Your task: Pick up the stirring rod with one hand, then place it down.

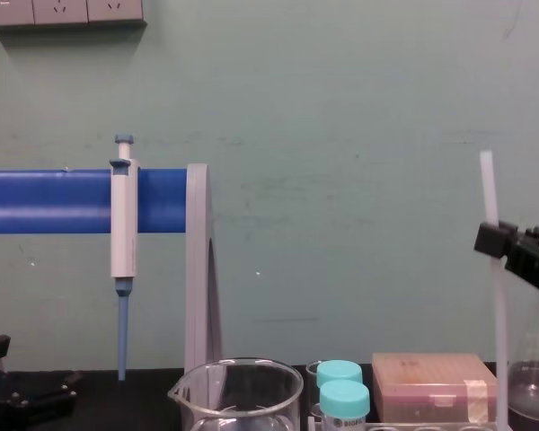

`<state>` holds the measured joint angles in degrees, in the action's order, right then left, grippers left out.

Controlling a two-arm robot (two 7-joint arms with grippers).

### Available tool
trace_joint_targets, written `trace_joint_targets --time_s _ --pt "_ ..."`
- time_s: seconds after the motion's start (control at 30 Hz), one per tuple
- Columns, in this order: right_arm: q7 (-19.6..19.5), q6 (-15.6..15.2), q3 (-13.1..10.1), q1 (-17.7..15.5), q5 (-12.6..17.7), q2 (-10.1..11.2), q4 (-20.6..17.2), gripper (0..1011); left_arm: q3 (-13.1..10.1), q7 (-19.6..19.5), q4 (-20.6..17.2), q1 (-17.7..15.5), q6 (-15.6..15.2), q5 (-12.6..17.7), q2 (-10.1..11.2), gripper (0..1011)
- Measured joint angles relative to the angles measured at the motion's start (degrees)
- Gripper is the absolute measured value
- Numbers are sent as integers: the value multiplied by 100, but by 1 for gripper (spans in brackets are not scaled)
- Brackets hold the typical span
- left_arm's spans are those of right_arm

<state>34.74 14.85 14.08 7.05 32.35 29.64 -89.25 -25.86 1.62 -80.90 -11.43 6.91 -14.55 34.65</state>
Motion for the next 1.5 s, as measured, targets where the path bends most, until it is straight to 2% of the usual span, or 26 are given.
trace_joint_targets --time_s 0.27,0.6,0.9,1.1,1.5 --pt "61 196 80 71 -91 -131 315 68 0 0 0 0 0 0 0 1000" --pt "127 334 156 136 -204 -224 508 67 0 0 0 0 0 0 0 1000" --pt "124 540 207 153 -422 -299 749 67 0 0 0 0 0 0 0 1000" --pt "91 689 235 194 -577 -422 978 67 0 0 0 0 0 0 0 1000" --pt "14 697 258 226 -721 -544 1206 68 0 0 0 0 0 0 0 1000"
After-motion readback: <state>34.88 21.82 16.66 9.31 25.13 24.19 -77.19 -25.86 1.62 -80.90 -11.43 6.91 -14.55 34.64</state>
